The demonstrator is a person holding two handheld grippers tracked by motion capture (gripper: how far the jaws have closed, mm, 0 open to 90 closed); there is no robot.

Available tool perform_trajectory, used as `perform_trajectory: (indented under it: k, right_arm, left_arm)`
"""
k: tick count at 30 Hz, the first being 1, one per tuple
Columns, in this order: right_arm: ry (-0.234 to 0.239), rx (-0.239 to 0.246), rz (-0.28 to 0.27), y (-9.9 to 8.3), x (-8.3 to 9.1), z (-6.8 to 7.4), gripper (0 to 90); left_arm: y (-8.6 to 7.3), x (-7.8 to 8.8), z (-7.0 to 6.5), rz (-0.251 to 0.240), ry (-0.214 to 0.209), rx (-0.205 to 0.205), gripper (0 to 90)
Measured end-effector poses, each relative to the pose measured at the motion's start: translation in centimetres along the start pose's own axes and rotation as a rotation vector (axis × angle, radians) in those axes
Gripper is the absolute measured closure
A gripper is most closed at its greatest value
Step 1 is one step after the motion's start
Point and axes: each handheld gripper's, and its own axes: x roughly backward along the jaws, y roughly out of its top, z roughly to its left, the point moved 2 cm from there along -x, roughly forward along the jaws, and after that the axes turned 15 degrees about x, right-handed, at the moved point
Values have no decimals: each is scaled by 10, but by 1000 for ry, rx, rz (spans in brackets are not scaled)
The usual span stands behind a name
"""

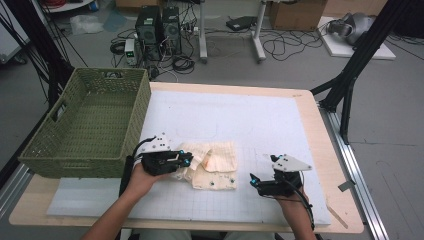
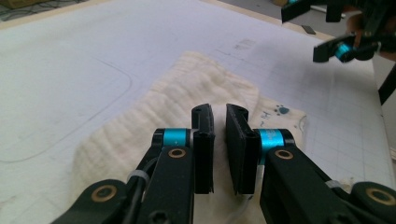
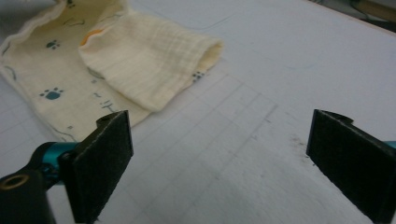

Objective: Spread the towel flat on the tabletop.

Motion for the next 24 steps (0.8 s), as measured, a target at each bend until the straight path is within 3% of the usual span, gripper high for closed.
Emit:
perform_trajectory:
  k: [1,2,5,7,14,16,17,19,24]
  right_arm:
    - [19,12,4,2,-4,2,87]
    - [59,40,10,5,-12,7,165]
    - [100,67,16,8,-20,11,194]
    - [155,102,5,14,-33,17,311]
    - [255,190,14,26,-71,31,535]
    - [281,196,29,26,-79,33,675]
    - [281,196,29,26,-79,33,675]
    - [264,192,38,27,-79,30,860]
    - [241,144,39,24,-70,17,867]
  left_arm:
    - [1,2,2,-10,1,5,809]
    - [2,4,3,-20,2,14,811]
    - [3,7,7,-33,16,29,811]
    - [3,9,8,-41,25,34,817]
    - [6,14,15,-59,62,58,818]
    - [7,15,17,-64,70,62,818]
    - [7,15,17,-64,70,62,818]
    - [7,16,19,-72,90,71,829]
    - [8,14,22,-75,93,82,835]
